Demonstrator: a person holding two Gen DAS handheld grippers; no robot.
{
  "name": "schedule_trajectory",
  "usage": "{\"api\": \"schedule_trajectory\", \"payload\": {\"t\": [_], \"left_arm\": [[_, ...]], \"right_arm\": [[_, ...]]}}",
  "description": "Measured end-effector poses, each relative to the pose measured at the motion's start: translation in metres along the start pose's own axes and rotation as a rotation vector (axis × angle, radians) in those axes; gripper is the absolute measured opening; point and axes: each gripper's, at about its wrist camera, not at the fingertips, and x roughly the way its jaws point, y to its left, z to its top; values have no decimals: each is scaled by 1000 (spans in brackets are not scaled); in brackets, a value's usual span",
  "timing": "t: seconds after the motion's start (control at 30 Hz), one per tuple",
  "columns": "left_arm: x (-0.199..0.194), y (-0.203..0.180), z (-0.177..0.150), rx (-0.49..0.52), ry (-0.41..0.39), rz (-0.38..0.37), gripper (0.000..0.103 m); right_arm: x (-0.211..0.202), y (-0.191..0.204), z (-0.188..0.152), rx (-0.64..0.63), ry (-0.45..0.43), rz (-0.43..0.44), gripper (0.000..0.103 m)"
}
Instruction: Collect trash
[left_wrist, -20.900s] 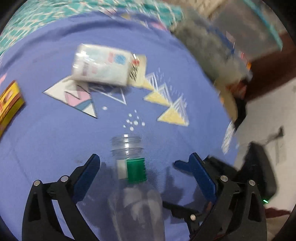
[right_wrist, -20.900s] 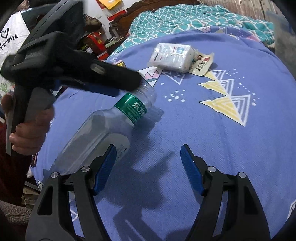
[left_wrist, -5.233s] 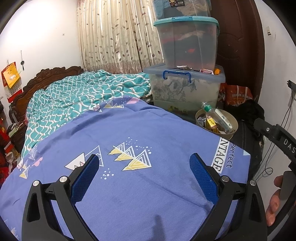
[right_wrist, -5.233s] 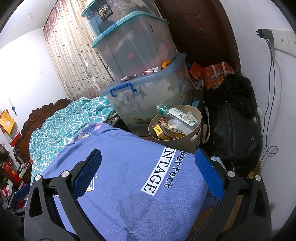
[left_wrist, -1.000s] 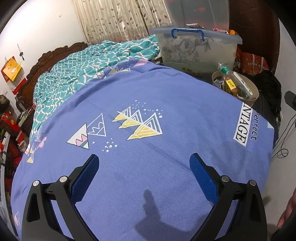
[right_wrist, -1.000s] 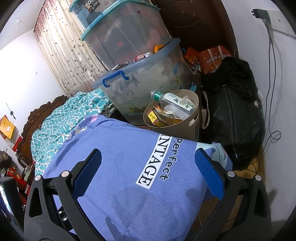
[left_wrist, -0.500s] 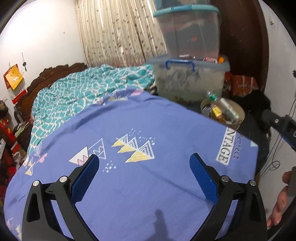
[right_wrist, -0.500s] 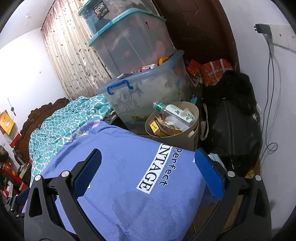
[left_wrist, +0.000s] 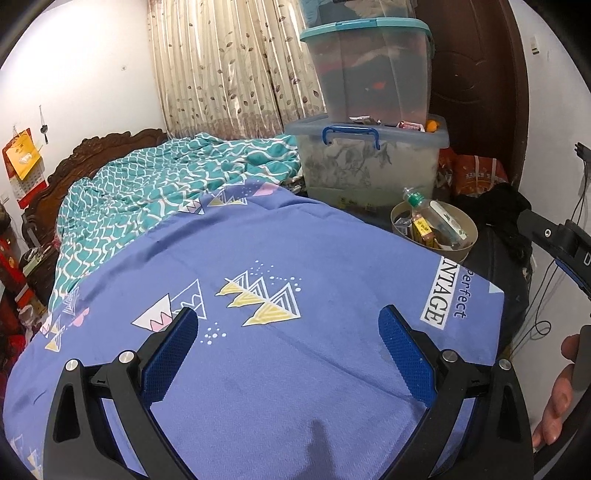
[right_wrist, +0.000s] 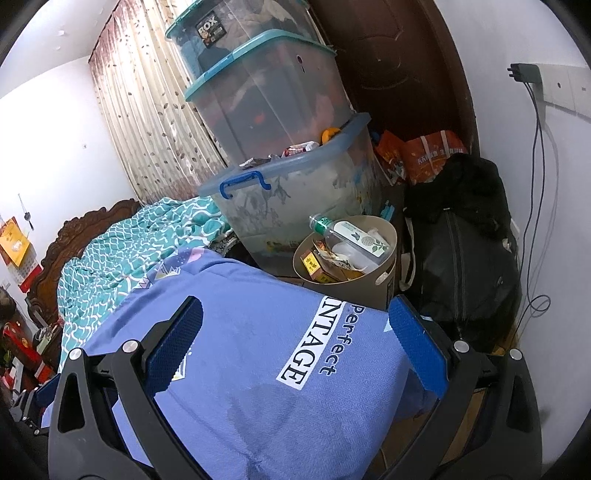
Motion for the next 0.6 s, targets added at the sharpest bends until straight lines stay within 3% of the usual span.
{"api": "schedule_trajectory", "payload": {"t": [0.6], "left_arm": [[6,6,-6,-7,37,-5,94]], "right_arm": [[0,6,-4,-12,16,5,100]]}}
